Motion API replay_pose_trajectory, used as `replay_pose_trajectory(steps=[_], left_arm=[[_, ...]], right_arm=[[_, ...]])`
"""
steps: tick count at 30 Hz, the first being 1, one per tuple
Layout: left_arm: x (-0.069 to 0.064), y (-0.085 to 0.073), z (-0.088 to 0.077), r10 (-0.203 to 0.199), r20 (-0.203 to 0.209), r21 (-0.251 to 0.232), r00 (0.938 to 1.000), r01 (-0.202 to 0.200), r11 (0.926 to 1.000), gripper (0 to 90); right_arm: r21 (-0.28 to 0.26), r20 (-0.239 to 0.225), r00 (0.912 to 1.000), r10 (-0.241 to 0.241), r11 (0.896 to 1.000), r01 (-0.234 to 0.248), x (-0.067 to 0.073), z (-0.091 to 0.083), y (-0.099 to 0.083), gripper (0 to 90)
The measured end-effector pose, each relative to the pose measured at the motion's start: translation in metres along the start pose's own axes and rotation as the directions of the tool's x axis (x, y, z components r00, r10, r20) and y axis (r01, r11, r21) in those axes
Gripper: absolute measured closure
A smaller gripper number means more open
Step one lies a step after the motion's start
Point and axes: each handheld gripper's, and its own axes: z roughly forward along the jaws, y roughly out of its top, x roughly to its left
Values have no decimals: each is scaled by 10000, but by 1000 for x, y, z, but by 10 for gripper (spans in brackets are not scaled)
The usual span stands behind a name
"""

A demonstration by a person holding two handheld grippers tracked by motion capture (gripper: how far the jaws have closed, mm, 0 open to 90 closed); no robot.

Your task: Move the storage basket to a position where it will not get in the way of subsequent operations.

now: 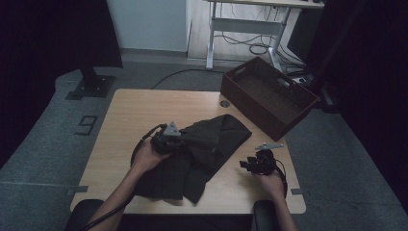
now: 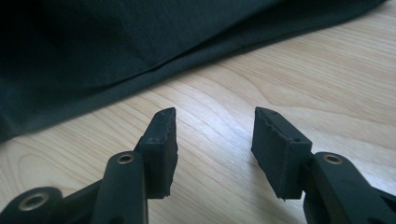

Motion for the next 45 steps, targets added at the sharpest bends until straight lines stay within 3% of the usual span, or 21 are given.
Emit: replay_pose_trajectory(steps=[5,8,13,18,21,24,33,37,42,45], left_arm=[[20,16,-13,-525,-514,-443,9973,502,9978,802],[29,20,-12,-842,-618,-545,9945,809,9952,803],[35,22,-8,-988,-656,-475,9929,958,9943,803],[37,19,-8,-1083,-760,-538,9912,1043,9931,803],[40,17,-9,-1173,-939,-611,9887,1118,9918,804],[45,15,-12,-1392,-1232,-777,9826,1303,9884,805],[67,7,-31,-2187,-1986,-1198,9554,1978,9729,809],[77,1,-39,-2482,-2146,-1322,9446,2237,9657,810],[91,-13,-44,-2966,-2363,-1299,9253,2724,9534,810],[100,-26,-40,-3200,-2551,-996,9124,3044,9473,810]], right_arm=[[-15,-361,9992,-157,9999,157,11,5,5,589],[21,-652,9969,-436,9990,438,23,12,11,659],[-24,-1010,9920,-755,9971,756,44,31,22,731],[193,-997,9901,-990,9947,1014,57,55,28,747],[415,-814,9918,-990,9939,1026,60,62,26,836],[597,-568,9918,-1149,9912,1182,59,61,27,895],[1172,342,9834,-1780,9779,1729,52,45,22,900],[1314,616,9834,-1710,9780,1618,38,36,19,900],[1466,964,9837,-1521,9797,1371,18,27,18,900],[1448,1155,9854,-1248,9836,1076,4,23,19,900]])
